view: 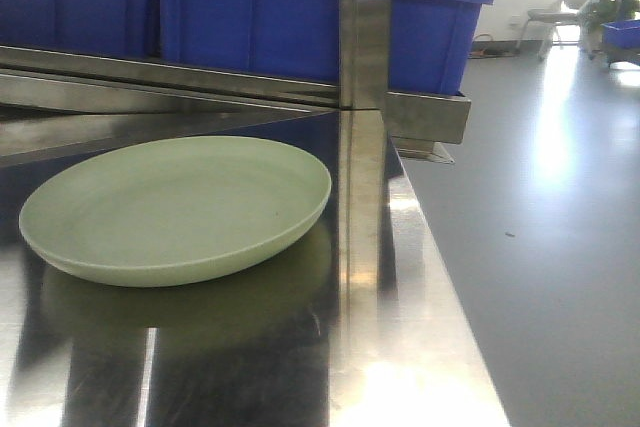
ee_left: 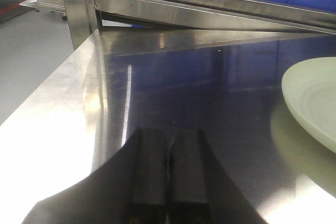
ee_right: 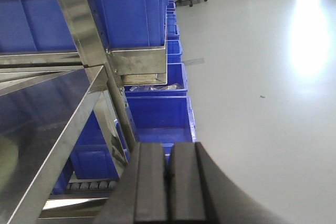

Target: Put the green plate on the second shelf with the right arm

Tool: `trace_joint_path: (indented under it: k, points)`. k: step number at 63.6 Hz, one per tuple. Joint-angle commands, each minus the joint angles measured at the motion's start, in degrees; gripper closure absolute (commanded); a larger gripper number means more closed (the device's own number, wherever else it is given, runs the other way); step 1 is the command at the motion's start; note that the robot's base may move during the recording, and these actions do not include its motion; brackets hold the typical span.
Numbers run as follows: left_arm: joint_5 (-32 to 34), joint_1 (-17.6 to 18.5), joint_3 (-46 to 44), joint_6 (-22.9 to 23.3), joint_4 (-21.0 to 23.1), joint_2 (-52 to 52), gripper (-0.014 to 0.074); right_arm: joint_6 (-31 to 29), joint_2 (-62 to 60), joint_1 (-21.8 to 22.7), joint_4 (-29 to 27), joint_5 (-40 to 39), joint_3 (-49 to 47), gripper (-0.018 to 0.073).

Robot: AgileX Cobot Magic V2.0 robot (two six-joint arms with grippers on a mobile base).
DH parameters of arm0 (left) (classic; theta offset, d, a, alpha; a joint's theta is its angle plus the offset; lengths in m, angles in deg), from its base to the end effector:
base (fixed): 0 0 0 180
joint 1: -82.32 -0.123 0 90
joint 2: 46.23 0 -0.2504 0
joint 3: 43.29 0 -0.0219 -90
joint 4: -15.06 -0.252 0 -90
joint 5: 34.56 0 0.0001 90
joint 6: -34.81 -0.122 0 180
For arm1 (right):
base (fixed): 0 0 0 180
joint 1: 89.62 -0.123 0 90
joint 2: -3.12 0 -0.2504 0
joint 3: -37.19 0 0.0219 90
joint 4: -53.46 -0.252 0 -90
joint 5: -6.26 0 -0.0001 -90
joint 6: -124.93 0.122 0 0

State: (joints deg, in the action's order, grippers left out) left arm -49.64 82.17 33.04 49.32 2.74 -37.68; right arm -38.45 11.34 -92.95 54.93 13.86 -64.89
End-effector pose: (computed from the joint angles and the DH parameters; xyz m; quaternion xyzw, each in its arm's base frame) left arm 0.1215 0.0071 0.1841 -0.0362 0.7630 0.0074 0.6453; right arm 0.1237 0.0068 0.1896 0.0764 0.7258 0.1086 0.6750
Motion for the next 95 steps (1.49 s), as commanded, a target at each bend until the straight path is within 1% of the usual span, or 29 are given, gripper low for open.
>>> trace_joint_path:
  k: [1,54,78,85,92,95]
  points:
    - [5.0,0.5,2.3,0.3,0.1,-1.4,0.0472,0.0,-1.0,0.4,0.2,-5.0,-0.3,0.0508]
    - [5.0,0.5,2.3,0.3,0.1,-1.4,0.0472,0.0,-1.0,0.4,0.7,-5.1,-0.3,0.0508]
    - [5.0,0.5,2.3,0.3,0.1,-1.4,0.0472,0.0,-0.6,0.2,1.0,-10.2,-0.3,0.0508]
    - [5.0,0.5,2.3,0.3,0.1,-1.4,0.0472,0.3,3.2,0.2,0.5,-11.6,-1.0,0.0508]
    - [5.0,0.5,2.3,0.3,0.1,-1.4,0.0472,3.7,10.7,0.2,-3.4,-11.9,-4.2,0.0508]
    - [5.0,0.5,2.3,0.3,0.1,-1.4,0.0472,4.3,13.8,0.2,-4.1,-11.9,-5.9,0.0508]
